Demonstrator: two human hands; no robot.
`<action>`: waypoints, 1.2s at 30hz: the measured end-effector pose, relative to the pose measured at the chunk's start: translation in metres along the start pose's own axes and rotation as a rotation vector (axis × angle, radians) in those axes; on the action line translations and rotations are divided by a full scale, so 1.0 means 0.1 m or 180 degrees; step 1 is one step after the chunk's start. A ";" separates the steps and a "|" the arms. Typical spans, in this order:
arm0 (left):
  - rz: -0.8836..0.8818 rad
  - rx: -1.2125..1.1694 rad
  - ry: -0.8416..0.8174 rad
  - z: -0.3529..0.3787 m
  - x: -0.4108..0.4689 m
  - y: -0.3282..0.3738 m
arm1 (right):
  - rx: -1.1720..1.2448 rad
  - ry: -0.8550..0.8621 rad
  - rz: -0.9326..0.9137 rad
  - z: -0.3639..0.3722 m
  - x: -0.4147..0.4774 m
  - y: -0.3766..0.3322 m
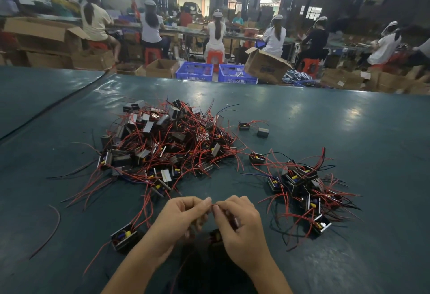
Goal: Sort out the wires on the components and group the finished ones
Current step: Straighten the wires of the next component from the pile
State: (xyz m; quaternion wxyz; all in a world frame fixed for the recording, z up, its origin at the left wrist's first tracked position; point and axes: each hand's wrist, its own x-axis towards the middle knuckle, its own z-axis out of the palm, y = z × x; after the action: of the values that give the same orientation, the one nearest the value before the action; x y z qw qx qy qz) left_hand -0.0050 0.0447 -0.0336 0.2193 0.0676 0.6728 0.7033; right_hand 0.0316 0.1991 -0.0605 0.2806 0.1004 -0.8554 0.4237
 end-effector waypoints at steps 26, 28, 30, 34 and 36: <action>0.1184 0.2006 0.0842 -0.02 0.03 -0.13 | -0.1249 0.0140 -0.0717 0.02 -0.01 0.08; 0.0652 0.1245 0.0703 -0.01 0.05 -0.10 | -0.0990 0.0089 -0.0544 0.01 -0.01 0.08; 0.0290 0.0637 0.0608 -0.01 0.05 -0.09 | -0.0605 -0.0076 -0.0163 -0.02 -0.01 0.09; 0.0530 0.0855 0.0685 -0.03 0.07 -0.12 | -0.0182 -0.0302 0.0299 -0.03 -0.01 0.13; 0.0971 0.1172 0.0720 -0.05 0.06 -0.12 | 0.0018 -0.0319 0.0439 -0.03 -0.01 0.12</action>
State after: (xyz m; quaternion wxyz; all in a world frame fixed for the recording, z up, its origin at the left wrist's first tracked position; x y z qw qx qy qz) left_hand -0.0093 0.0427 -0.0469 0.0182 0.1280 0.7917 0.5971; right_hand 0.0284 0.2091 -0.0674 0.2073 0.0631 -0.8720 0.4389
